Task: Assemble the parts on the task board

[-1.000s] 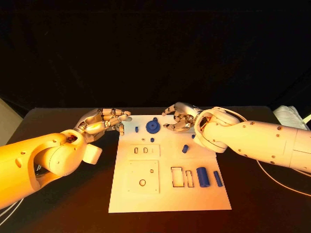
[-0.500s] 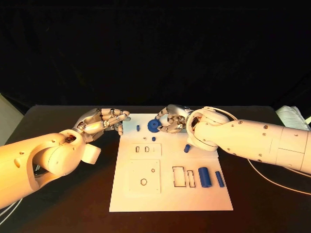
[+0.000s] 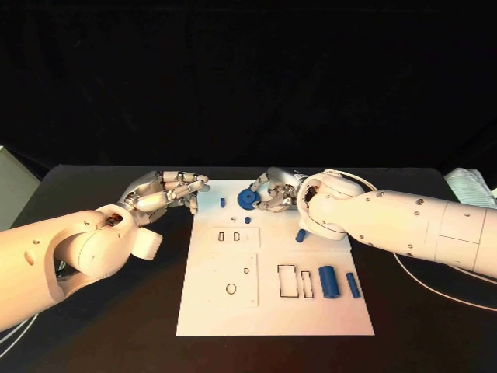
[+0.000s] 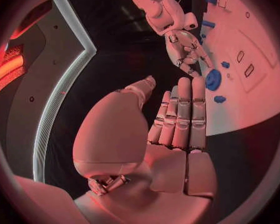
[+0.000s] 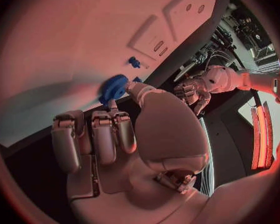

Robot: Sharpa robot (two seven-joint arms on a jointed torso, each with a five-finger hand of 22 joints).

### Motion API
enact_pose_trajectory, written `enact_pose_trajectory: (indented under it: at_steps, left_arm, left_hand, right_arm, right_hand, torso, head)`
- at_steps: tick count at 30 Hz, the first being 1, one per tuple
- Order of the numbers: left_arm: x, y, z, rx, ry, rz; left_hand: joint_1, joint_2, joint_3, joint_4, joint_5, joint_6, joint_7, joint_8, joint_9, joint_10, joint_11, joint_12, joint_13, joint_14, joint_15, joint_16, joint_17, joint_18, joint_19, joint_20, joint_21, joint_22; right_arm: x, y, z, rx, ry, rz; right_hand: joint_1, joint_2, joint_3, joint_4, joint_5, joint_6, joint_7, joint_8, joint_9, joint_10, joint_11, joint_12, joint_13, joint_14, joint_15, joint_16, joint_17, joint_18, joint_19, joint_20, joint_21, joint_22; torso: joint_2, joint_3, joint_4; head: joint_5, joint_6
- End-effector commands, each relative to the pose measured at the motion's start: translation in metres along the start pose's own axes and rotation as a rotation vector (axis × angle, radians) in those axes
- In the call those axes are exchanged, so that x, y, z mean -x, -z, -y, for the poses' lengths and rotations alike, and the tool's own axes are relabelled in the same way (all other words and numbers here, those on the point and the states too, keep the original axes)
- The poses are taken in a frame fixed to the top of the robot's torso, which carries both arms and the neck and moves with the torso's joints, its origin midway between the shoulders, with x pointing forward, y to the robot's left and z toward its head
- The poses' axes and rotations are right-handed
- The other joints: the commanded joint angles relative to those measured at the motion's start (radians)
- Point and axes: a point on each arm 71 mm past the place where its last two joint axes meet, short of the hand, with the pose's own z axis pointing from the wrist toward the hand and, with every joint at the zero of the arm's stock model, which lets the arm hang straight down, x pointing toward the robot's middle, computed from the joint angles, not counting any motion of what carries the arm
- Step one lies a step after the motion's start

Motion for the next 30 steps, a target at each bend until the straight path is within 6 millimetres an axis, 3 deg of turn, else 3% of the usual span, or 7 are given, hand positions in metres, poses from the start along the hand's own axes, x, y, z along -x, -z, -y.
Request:
enact_pose_trajectory:
  at_steps: [1, 11, 17, 23, 26, 30]
  left_arm:
    - [-0.002, 0.000, 0.001, -0.013, 0.002, -0.012]
    - [-0.001, 0.000, 0.002, -0.012, 0.001, -0.009]
    - [-0.001, 0.000, 0.002, -0.011, 0.001, -0.008]
    - [0.000, 0.000, 0.001, -0.011, 0.000, -0.006]
    - [0.001, 0.000, 0.001, -0.011, -0.001, -0.004]
    - [0.001, 0.000, 0.001, -0.011, -0.001, -0.004]
  left_hand:
    - [-0.001, 0.010, 0.001, -0.001, 0.000, -0.001, 0.002, -0.002, 0.001, -0.002, -0.003, 0.001, -0.001, 0.007, 0.001, -0.006, -0.001, 0.007, -0.005, -0.001, 0.005, 0.000]
    - [0.001, 0.010, 0.002, -0.002, 0.000, -0.001, 0.003, -0.002, 0.001, -0.002, -0.003, 0.001, -0.001, 0.008, 0.001, -0.006, -0.002, 0.007, -0.005, -0.001, 0.006, 0.000]
    - [0.001, 0.010, 0.001, -0.002, 0.000, -0.001, 0.003, -0.002, 0.001, -0.002, -0.002, 0.000, -0.001, 0.008, 0.001, -0.006, -0.002, 0.007, -0.005, -0.001, 0.006, 0.000]
    - [0.001, 0.010, 0.001, -0.002, 0.000, -0.001, 0.003, -0.002, 0.001, -0.002, -0.002, 0.000, -0.001, 0.008, 0.001, -0.006, -0.002, 0.007, -0.005, -0.001, 0.006, 0.000]
    - [0.001, 0.010, 0.001, -0.002, 0.000, -0.001, 0.003, -0.002, 0.001, -0.002, -0.002, 0.000, -0.001, 0.008, 0.001, -0.006, -0.002, 0.007, -0.005, -0.001, 0.006, 0.000]
    - [0.000, 0.010, 0.001, -0.001, 0.000, -0.001, 0.004, -0.003, 0.001, -0.002, -0.002, 0.000, -0.001, 0.008, 0.001, -0.006, -0.002, 0.007, -0.005, -0.001, 0.006, 0.000]
  right_arm:
    - [-0.003, -0.001, 0.000, -0.004, 0.018, -0.030]
    - [-0.005, -0.001, 0.000, -0.007, 0.019, -0.052]
    - [0.000, 0.002, 0.001, 0.007, 0.022, 0.022]
    - [0.007, 0.008, 0.003, 0.042, 0.016, 0.117]
    - [0.010, 0.012, 0.005, 0.048, 0.012, 0.146]
    - [0.012, 0.017, 0.010, 0.045, 0.010, 0.158]
  right_hand:
    - [-0.011, 0.001, 0.006, 0.001, 0.003, 0.012, 0.000, 0.005, 0.002, 0.084, -0.001, 0.006, 0.241, 0.104, -0.005, 0.004, 0.263, -0.007, 0.105, -0.004, 0.004, 0.263]
    - [-0.019, -0.001, 0.005, 0.002, 0.001, 0.024, 0.001, 0.007, 0.005, 0.084, 0.001, 0.005, 0.241, 0.104, -0.003, 0.004, 0.263, -0.007, 0.105, -0.004, 0.004, 0.263]
    - [-0.023, -0.003, 0.005, 0.002, 0.001, 0.050, 0.003, 0.012, 0.012, 0.084, 0.004, 0.006, 0.241, 0.104, -0.001, 0.004, 0.263, -0.007, 0.105, -0.002, 0.004, 0.263]
    - [-0.018, -0.017, 0.008, -0.015, 0.012, 0.066, 0.005, 0.015, 0.012, 0.088, 0.006, 0.010, 0.245, 0.104, 0.001, 0.004, 0.263, -0.007, 0.105, 0.000, 0.004, 0.263]
    - [-0.023, -0.034, 0.003, -0.022, 0.012, 0.043, 0.007, 0.009, 0.000, 0.086, 0.008, 0.008, 0.243, 0.104, 0.003, 0.004, 0.263, -0.007, 0.105, 0.002, 0.004, 0.263]
    - [-0.025, -0.040, 0.001, -0.024, 0.009, 0.038, 0.008, 0.007, -0.003, 0.086, 0.009, 0.008, 0.244, 0.104, 0.004, 0.004, 0.263, -0.007, 0.105, 0.002, 0.004, 0.263]
  torso:
    - [-0.002, -0.0003, -0.0012]
    - [-0.001, 0.0005, -0.0009]
    - [-0.001, 0.0000, -0.0011]
    - [-0.002, 0.0012, -0.0013]
    - [-0.002, 0.0020, -0.0032]
    - [-0.003, 0.0031, -0.0030]
  head:
    - [0.001, -0.001]
    - [0.002, -0.003]
    - [0.002, -0.002]
    - [0.001, 0.002]
    - [0.002, 0.003]
    - [0.003, 0.003]
